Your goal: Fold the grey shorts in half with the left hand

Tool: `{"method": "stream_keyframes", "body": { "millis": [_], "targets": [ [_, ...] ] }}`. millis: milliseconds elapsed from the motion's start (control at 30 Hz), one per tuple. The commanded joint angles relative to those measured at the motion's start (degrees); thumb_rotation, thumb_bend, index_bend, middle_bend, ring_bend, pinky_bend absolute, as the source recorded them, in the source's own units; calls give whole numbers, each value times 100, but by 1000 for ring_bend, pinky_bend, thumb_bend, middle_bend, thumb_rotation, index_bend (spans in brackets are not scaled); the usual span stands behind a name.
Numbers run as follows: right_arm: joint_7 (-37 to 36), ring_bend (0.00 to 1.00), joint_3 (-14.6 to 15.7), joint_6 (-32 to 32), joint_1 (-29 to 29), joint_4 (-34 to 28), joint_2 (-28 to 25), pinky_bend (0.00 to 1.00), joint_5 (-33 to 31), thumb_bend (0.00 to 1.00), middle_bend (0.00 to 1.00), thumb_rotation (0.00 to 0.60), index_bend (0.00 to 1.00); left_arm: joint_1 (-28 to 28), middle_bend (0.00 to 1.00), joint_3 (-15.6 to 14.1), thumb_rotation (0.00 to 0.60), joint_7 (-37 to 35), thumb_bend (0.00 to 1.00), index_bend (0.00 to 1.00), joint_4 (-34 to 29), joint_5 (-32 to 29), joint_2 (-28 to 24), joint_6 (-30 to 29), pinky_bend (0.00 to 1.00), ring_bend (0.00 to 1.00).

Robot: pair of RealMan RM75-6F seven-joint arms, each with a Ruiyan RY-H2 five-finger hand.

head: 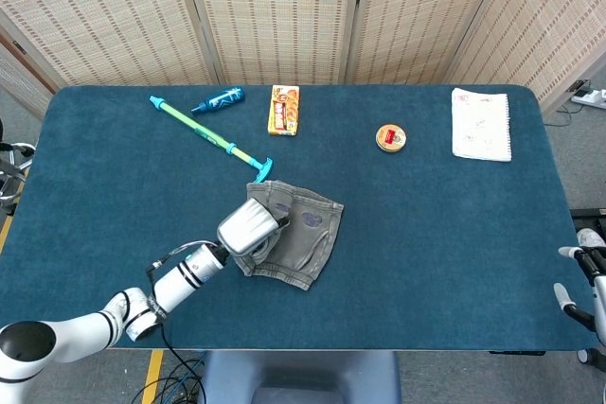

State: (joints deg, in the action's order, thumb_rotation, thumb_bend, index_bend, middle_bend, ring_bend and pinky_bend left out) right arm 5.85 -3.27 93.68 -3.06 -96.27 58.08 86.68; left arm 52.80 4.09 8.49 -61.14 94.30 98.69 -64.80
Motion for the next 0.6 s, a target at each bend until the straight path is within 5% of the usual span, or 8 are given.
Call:
{"method": "stream_keyframes", "body": {
  "millis": [33,433,600],
  "targets": [
    [-13,295,14,9,-21,11,3,267,3,305,352,600,301,155,974,147,600,325,458,612,-145,-173,229,297,931,860],
    [-86,296,38,66,-126,53,-25,267,-19,305,353,600,301,471,967,589,600,1443,439,561,41,-806,1083,887,931,854],
    [-139,297,45,84,-166,95,-21,267,-32,305,353,600,301,481,962,877,600,1887,221,401,116,-1229,1408,879,930,850]
  ]
}}
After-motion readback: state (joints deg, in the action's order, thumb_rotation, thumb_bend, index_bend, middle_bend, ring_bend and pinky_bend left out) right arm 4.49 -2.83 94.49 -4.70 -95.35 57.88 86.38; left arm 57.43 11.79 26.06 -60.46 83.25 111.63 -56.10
